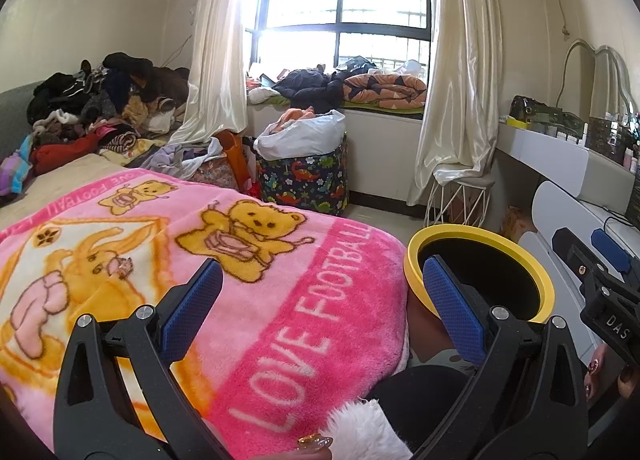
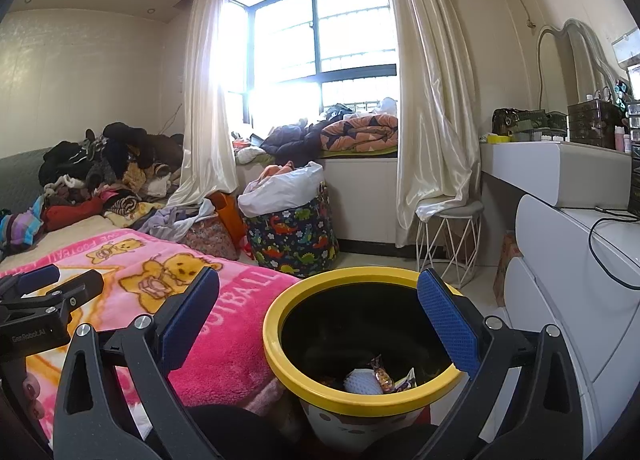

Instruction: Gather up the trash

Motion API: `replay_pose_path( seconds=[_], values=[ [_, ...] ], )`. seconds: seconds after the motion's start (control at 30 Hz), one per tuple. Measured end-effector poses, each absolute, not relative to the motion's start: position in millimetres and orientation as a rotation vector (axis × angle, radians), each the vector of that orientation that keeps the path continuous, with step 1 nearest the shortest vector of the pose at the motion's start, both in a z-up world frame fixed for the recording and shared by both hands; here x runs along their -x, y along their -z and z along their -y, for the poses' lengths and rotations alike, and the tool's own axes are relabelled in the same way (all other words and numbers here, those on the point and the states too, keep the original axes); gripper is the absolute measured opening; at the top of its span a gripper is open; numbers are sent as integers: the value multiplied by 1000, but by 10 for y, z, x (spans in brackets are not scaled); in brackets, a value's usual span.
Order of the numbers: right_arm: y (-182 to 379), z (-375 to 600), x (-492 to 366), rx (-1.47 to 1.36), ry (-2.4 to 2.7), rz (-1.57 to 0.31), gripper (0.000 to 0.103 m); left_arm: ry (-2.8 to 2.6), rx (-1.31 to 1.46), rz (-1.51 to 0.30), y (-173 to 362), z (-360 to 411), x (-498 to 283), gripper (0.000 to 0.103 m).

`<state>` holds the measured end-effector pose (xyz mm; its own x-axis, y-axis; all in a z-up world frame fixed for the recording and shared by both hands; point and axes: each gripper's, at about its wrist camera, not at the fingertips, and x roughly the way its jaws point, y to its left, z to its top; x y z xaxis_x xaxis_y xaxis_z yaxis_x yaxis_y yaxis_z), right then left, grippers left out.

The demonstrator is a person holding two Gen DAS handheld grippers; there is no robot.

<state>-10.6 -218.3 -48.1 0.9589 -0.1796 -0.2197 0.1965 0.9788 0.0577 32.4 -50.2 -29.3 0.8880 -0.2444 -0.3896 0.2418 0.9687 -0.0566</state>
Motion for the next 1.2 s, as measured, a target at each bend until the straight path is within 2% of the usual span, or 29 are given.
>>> replay_pose_path(
  seconds=[1.2],
  values=[
    [483,2208,104,-82,191,-214,97,254,7,-400,304,483,-314,92]
  ],
)
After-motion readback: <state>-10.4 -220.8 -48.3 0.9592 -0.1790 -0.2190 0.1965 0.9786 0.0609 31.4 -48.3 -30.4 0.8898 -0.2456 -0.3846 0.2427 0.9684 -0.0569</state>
